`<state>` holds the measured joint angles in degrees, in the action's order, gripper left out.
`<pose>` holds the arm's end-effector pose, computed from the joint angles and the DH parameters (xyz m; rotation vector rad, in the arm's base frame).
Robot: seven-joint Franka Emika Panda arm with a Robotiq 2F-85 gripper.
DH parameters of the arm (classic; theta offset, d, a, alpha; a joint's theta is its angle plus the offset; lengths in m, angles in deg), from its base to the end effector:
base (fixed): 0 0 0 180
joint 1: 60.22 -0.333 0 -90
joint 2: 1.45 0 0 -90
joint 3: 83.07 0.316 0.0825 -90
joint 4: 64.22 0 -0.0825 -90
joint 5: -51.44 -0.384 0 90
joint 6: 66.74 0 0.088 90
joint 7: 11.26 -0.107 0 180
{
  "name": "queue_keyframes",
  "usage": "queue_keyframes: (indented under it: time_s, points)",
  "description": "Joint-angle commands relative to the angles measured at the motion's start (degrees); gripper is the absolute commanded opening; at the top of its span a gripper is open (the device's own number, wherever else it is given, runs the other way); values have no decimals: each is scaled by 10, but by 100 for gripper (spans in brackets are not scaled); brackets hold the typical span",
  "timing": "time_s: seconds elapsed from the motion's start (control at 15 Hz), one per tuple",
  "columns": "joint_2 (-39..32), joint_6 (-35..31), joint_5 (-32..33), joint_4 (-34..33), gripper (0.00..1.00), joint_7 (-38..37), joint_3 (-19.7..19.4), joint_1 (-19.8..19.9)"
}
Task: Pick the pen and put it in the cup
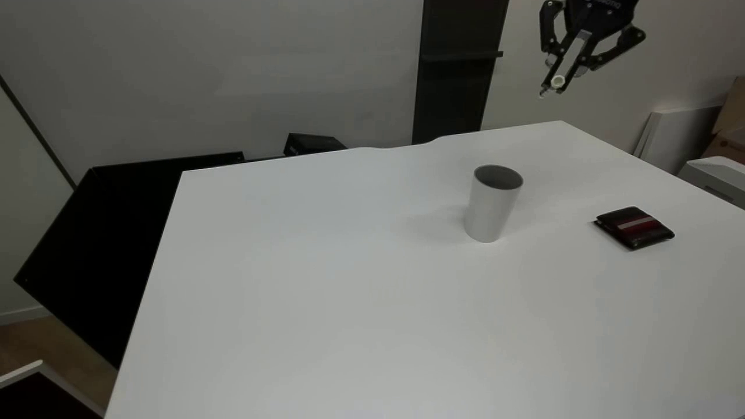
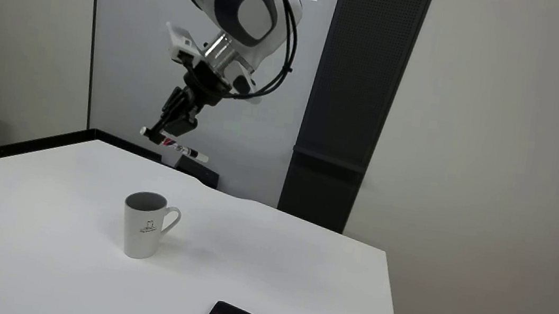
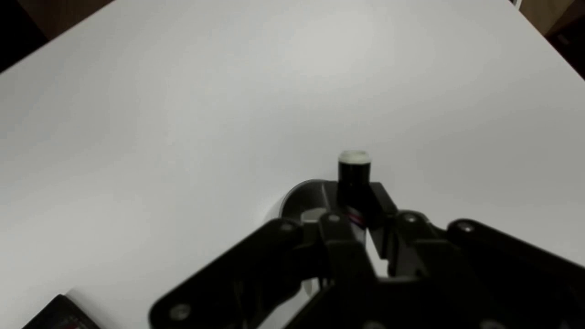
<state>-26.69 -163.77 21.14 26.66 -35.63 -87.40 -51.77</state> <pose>0.6400 -0.0898 0.3696 -2.4454 1.0366 0.5042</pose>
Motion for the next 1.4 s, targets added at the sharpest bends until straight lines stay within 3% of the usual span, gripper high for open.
queue_keyframes:
  time_s: [0.0, 0.47, 1.33]
  points:
    - [-22, 51, -50, -26, 7, -44, -7, 20]
    - [-45, 40, -134, -20, 7, -36, -9, 20]
    - [-98, 60, -268, -8, 7, -113, -11, 16]
